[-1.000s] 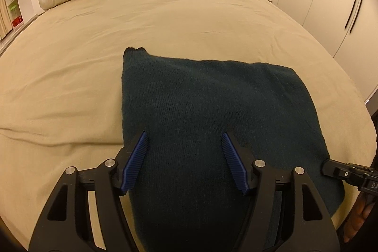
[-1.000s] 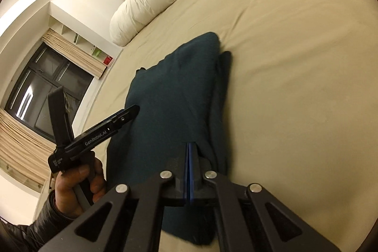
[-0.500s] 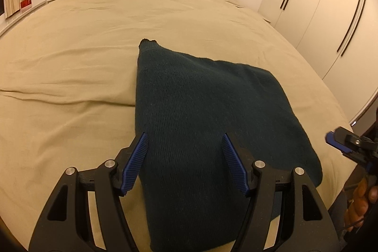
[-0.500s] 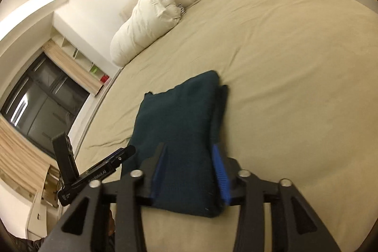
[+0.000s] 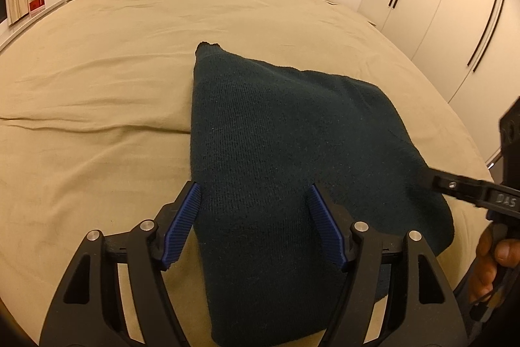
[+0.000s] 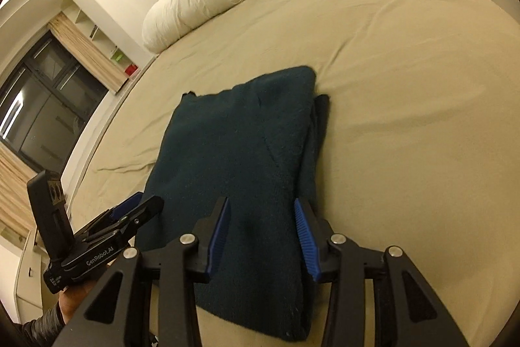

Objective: Fold small clothes

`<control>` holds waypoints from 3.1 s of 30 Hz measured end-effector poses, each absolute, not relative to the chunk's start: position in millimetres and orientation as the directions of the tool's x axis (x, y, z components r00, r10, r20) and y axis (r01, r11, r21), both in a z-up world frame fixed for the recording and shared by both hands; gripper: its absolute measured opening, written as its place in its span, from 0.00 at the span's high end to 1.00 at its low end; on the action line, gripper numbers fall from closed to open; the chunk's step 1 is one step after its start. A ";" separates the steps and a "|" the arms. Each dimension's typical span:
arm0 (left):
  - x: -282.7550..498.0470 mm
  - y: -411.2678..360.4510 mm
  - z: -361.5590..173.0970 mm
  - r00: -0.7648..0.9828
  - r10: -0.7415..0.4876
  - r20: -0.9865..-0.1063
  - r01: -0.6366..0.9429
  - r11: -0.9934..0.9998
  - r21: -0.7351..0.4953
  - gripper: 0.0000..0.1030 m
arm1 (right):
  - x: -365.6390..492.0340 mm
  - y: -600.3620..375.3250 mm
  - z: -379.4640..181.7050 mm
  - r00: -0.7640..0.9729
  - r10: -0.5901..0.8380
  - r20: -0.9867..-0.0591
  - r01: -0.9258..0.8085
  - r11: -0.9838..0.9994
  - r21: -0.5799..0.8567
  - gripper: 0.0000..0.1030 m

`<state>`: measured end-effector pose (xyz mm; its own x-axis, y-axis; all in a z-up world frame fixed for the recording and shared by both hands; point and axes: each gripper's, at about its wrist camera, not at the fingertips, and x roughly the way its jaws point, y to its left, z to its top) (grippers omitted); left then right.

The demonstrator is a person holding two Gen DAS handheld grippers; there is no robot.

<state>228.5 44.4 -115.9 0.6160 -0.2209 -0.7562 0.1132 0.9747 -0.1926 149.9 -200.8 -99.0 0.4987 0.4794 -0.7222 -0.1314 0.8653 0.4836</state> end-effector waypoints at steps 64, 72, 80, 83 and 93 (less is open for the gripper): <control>91.2 61.6 105.4 0.973 0.037 -0.226 -0.024 0.998 0.060 0.00 | -18.1 -194.5 132.3 0.998 -0.013 -0.055 0.017 0.997 0.077 0.00; 96.8 64.2 71.9 0.908 -0.015 -0.419 0.013 1.000 -0.007 0.00 | -13.6 -184.8 112.5 0.970 -0.030 -0.242 0.037 0.999 0.027 0.00; 127.0 69.7 6.2 0.837 0.065 -0.544 -0.060 0.998 0.028 0.00 | 12.3 -195.0 37.2 0.873 -0.077 -0.481 0.129 0.989 0.077 0.00; 142.9 67.6 -15.9 0.804 0.059 -0.591 -0.056 0.998 0.023 0.00 | 15.4 -191.5 32.6 0.853 -0.085 -0.515 0.143 0.987 0.074 0.00; 169.0 71.6 -67.0 0.699 0.041 -0.714 -0.067 0.998 -0.008 0.00 | 20.5 -172.7 23.0 0.801 -0.072 -0.595 0.122 0.991 0.045 0.00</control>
